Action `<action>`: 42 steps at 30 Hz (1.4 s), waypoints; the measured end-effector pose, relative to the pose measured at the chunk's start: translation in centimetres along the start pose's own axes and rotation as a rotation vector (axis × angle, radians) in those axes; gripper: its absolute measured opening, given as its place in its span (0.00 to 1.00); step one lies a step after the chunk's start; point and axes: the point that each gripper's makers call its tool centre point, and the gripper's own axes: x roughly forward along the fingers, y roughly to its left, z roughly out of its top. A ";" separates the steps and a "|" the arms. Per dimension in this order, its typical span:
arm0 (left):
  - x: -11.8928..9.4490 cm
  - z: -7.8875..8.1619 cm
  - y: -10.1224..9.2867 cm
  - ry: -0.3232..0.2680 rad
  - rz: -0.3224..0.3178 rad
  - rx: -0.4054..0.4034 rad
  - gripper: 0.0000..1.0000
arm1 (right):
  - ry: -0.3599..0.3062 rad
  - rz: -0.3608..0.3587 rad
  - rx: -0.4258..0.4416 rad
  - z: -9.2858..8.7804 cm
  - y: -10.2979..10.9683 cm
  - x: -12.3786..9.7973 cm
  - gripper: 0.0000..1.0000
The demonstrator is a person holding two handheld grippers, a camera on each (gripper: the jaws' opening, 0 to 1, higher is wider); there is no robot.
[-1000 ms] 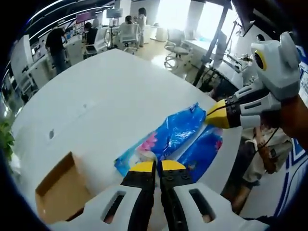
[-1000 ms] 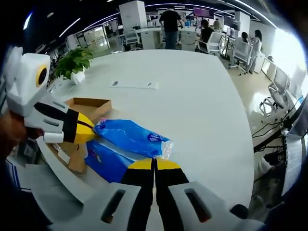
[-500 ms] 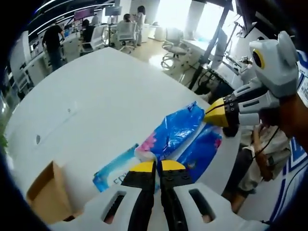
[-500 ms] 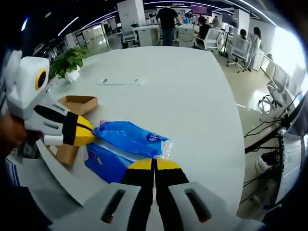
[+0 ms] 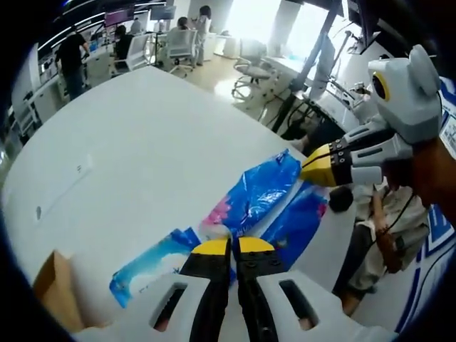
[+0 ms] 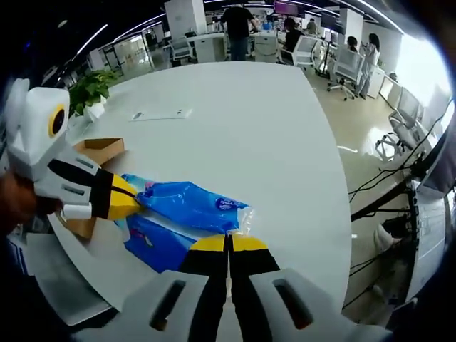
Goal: Operate the shoe box by opening the lid, removing the specified soft item, and placing it in the target area until the item is outside and the box remains undamaged.
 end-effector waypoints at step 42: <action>8.0 -3.4 1.1 0.110 0.001 0.008 0.00 | 0.058 0.021 0.015 -3.6 -2.7 6.9 0.00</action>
